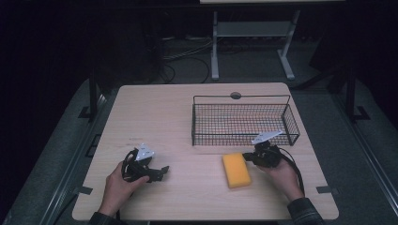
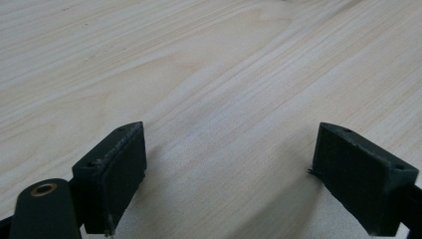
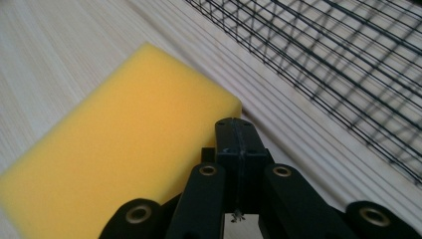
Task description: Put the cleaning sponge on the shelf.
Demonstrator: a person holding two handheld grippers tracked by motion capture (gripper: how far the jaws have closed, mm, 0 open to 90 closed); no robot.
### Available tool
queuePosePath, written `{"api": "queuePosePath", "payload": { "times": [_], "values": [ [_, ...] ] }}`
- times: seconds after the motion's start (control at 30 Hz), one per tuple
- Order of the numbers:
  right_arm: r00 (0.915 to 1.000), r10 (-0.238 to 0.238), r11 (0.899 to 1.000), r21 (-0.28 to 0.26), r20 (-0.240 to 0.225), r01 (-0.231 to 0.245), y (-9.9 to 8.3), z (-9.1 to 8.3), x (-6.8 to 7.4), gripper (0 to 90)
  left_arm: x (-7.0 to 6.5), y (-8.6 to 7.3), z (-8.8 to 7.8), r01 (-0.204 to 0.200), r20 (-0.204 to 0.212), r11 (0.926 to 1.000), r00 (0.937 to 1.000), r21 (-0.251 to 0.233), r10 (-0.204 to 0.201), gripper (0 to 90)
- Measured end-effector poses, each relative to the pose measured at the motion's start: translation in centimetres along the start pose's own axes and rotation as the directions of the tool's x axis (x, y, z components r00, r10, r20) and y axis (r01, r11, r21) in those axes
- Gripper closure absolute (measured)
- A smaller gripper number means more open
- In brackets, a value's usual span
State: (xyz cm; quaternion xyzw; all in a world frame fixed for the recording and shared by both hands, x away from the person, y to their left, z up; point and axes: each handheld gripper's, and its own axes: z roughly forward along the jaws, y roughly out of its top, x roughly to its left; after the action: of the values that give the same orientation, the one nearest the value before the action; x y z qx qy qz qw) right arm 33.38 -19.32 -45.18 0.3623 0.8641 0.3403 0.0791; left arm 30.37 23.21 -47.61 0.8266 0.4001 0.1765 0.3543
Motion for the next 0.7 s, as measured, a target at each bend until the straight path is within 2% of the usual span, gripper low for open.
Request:
{"api": "queuePosePath", "payload": {
  "times": [0.3,0.53,0.63,0.7],
  "values": [
    [0.9992,-0.031,0.999,0.018,-0.026,0.031,1.7,1.4,1.3,89.6,0.0,0.0,0.0,0.0,0.0,1.0,1.0,0.0,0.0,12.8],
    [0.9982,-0.047,0.999,0.025,-0.037,0.048,2.1,1.8,1.9,89.6,0.0,0.0,0.0,0.0,0.0,1.0,1.0,0.0,0.0,12.8],
    [0.9989,-0.034,0.999,0.019,-0.032,0.035,2.1,1.4,1.9,88.1,0.0,0.0,0.0,0.0,0.0,1.0,1.0,0.0,0.0,12.8],
    [0.9995,-0.013,1.0,0.015,-0.029,0.013,2.0,0.9,1.7,81.4,0.0,0.0,0.0,0.0,0.0,1.0,1.0,0.0,0.0,12.8]
  ]
}}
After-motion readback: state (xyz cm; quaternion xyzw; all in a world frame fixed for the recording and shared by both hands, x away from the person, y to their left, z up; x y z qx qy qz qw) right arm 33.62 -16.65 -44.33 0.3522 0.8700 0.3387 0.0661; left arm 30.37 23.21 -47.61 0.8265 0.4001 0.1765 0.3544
